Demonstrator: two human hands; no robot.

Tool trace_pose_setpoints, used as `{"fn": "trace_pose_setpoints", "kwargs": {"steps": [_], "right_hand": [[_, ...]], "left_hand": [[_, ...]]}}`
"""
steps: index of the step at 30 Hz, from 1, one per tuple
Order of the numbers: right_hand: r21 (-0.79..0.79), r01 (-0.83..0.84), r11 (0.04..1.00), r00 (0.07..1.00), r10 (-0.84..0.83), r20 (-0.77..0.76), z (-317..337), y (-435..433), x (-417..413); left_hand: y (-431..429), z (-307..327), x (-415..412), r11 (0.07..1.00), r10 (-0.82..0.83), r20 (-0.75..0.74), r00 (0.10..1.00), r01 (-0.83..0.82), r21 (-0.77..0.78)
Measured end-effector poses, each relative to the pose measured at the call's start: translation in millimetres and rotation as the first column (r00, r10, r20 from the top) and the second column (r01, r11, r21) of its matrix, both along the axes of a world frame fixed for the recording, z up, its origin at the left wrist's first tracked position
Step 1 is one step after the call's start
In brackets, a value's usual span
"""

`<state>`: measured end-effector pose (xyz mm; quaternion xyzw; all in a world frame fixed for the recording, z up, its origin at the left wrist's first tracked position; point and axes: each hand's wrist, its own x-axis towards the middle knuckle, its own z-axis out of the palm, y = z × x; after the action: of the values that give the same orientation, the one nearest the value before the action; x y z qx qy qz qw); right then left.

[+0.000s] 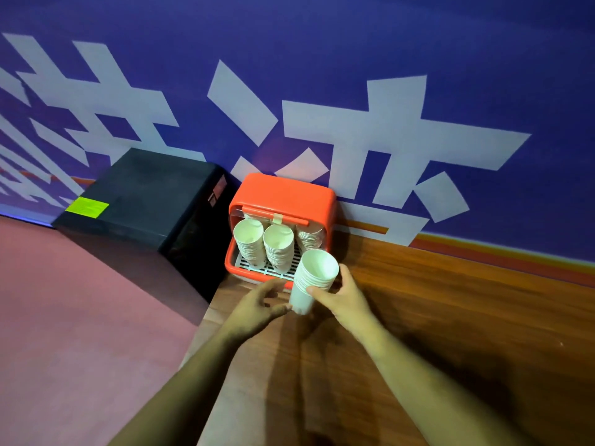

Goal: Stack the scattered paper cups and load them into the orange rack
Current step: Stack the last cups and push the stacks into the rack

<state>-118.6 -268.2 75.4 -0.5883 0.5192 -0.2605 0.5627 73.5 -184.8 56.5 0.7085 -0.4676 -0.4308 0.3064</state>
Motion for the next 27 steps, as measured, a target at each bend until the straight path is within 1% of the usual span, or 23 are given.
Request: {"fn": "trace_pose_setpoints", "kwargs": {"steps": [4, 7, 9, 12, 15, 17, 22, 25, 27], "right_hand": [[-0.062, 0.077, 0.995, 0.996, -0.08, -0.049, -12, -20, 17], [-0.11, 0.123, 0.986, 0.988, -0.131, -0.078, -22, -26, 31], [-0.144, 0.164, 0.976, 0.978, -0.179, -0.104, -31, -28, 41], [-0.191, 0.237, 0.953, 0.956, -0.264, -0.131, -44, -29, 57], [-0.191, 0.266, 0.945, 0.948, -0.292, -0.125, -53, -32, 72], [-0.183, 0.28, 0.943, 0.939, -0.308, -0.152, -62, -31, 79], [-0.201, 0.301, 0.932, 0.888, -0.351, -0.296, -87, -30, 89], [-0.271, 0.288, 0.919, 0.849, -0.376, -0.372, -92, -32, 94], [-0.314, 0.29, 0.904, 0.801, -0.408, -0.437, -93, -35, 96]], "left_hand": [[-17, -18, 47, 0.98, 0.196, 0.12, 0.973, -0.198, 0.005], [-31, -25, 76, 0.965, 0.259, 0.183, 0.948, -0.262, -0.009], [-44, -27, 90, 0.966, 0.254, 0.195, 0.947, -0.26, 0.004], [-62, -37, 110, 0.975, 0.214, 0.173, 0.961, -0.22, 0.014], [-76, -55, 129, 0.986, 0.161, 0.159, 0.974, -0.166, 0.021], [-83, -64, 136, 0.992, 0.127, 0.126, 0.984, -0.128, -0.002], [-93, -61, 141, 0.994, 0.06, 0.022, 0.998, -0.058, -0.088], [-97, -61, 140, 0.99, 0.047, -0.025, 0.999, -0.049, -0.129], [-97, -64, 142, 0.989, 0.048, -0.058, 0.997, -0.056, -0.134]]}}
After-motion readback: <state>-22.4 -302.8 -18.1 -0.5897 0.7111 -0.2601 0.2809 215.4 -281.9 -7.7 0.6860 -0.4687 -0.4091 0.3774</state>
